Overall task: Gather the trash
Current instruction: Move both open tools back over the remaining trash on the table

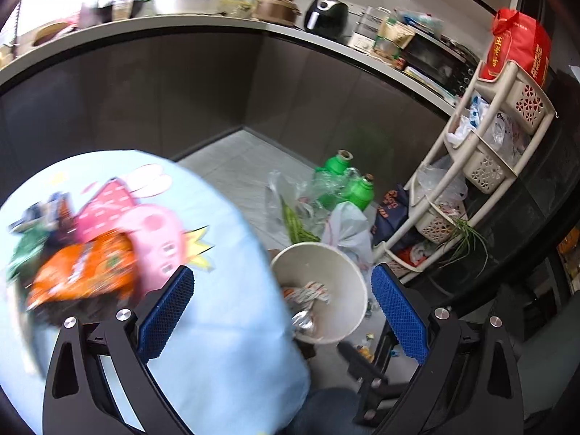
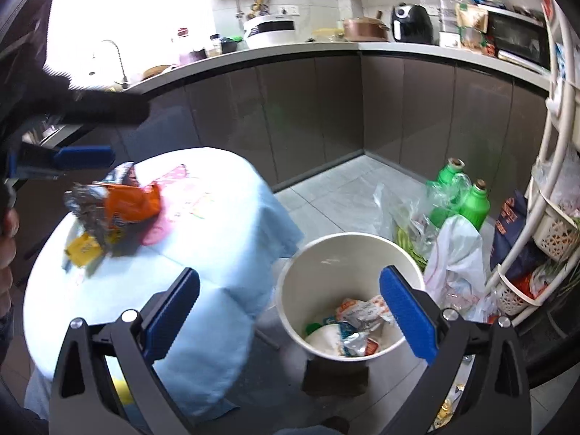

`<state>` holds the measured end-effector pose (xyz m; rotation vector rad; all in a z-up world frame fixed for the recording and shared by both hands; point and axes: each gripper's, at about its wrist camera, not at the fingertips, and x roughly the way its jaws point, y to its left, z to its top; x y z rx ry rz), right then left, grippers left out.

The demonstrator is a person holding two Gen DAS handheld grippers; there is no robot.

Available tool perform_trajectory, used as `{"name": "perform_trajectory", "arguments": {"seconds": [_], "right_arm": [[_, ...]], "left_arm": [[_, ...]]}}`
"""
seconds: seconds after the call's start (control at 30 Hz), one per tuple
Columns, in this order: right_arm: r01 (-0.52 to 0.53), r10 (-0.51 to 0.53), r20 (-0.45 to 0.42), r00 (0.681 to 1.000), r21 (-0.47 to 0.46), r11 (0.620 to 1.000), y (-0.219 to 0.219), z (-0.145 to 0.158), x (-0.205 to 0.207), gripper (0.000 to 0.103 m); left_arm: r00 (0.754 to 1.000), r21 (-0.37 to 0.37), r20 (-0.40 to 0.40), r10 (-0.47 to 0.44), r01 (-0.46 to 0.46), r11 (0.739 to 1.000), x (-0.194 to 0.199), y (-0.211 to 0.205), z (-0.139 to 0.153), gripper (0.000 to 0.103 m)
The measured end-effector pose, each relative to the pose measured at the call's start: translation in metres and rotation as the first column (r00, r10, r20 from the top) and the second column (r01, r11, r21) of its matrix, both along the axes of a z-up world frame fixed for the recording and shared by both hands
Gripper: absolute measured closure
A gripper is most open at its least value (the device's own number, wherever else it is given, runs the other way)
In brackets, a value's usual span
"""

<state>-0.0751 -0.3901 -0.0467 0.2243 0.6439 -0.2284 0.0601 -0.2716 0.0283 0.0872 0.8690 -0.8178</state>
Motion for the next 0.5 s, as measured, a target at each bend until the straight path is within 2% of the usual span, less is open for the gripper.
{"name": "perform_trajectory", "arguments": {"seconds": [0.27,0.5], "right_arm": [[-0.098,0.098,-0.006,0.995,-0.026,0.995,0.059,0.020,0.013,0.003],[-0.175,0.175,0.006,0.985,-0.028,0.984,0.102,0.030,0.026,0.003]], "left_arm": [[0.986,0.001,-0.025,0.167,-0.167,0.986,-0.009,0.110,-0.001,0.008],[0.951,0.043,-0.018,0.308,-0.307,0.951,-0.008,0.201,-0.012,0.008]]}}
